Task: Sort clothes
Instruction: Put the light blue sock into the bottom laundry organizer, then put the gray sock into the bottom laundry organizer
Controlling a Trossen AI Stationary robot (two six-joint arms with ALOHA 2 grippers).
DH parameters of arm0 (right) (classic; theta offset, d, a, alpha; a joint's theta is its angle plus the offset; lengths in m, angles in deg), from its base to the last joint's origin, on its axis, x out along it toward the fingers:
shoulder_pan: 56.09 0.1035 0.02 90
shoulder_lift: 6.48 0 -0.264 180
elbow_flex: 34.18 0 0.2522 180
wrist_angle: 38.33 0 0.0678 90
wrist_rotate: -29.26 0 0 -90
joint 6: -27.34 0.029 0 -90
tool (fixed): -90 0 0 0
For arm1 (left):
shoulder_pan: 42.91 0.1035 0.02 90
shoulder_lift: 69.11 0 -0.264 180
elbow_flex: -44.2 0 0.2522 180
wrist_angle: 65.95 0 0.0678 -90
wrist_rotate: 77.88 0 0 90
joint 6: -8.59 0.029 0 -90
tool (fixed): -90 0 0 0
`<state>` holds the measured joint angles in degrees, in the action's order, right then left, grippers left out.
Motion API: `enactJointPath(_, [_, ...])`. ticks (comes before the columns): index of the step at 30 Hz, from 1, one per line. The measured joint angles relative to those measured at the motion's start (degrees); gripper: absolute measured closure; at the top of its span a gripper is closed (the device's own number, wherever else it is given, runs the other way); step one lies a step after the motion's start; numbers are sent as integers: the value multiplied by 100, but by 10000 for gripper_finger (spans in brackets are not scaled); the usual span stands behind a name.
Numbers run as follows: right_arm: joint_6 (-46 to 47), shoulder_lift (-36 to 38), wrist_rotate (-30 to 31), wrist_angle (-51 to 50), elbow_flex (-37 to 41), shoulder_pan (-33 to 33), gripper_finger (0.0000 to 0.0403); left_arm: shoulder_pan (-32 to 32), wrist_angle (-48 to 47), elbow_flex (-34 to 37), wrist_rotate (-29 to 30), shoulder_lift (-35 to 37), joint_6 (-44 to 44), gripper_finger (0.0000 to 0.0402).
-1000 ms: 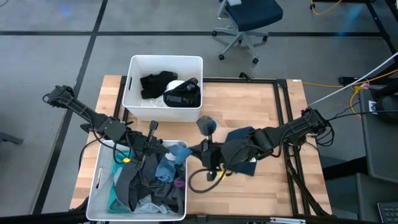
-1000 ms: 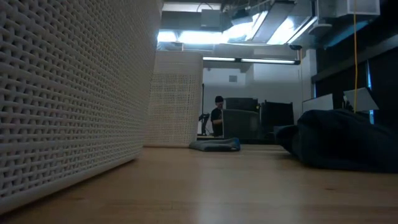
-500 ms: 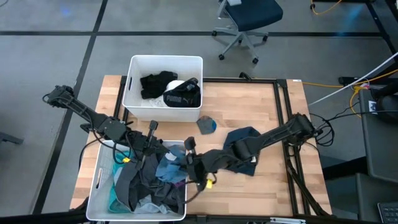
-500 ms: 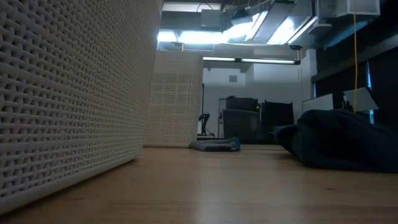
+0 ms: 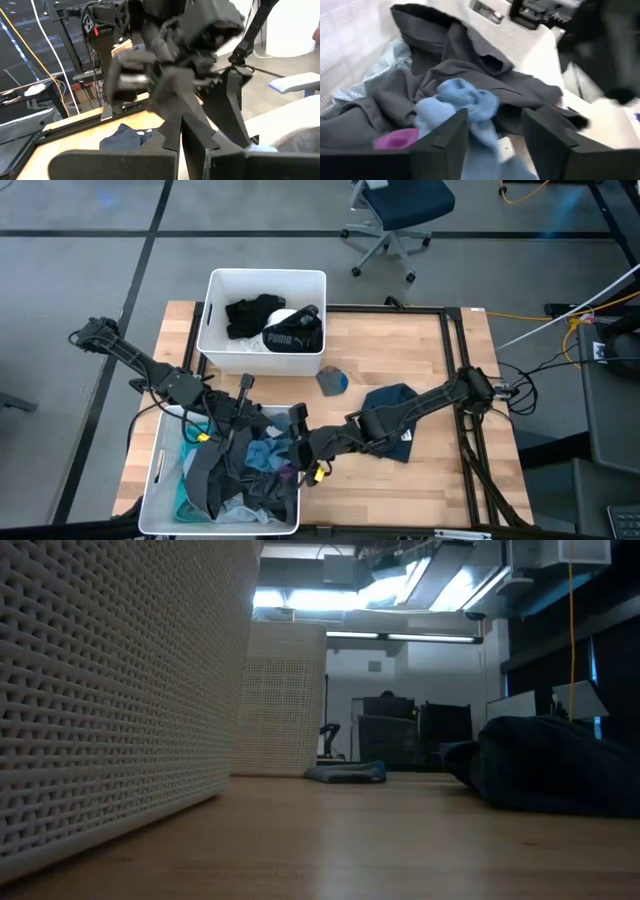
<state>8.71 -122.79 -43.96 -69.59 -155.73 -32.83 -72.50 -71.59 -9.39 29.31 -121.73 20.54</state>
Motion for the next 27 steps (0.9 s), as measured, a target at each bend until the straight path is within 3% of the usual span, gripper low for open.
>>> enactJointPath(7, [189, 670, 1074, -1044, -9, 282, 164, -2, -11, 2, -2, 0, 1, 396])
enactJointPath(18, [2666, 1211, 1850, -4330, 21, 613, 159, -2, 0, 0, 0, 0, -18, 396])
enactJointPath(23, [3469, 1345, 2991, -5013, 867, 634, 159, -1, 17, 0, 0, 0, -20, 396])
enactJointPath(27, [4102, 1866, 3426, -4749, 2108, 492, 159, 0, 4, 2, -2, -2, -11, 396])
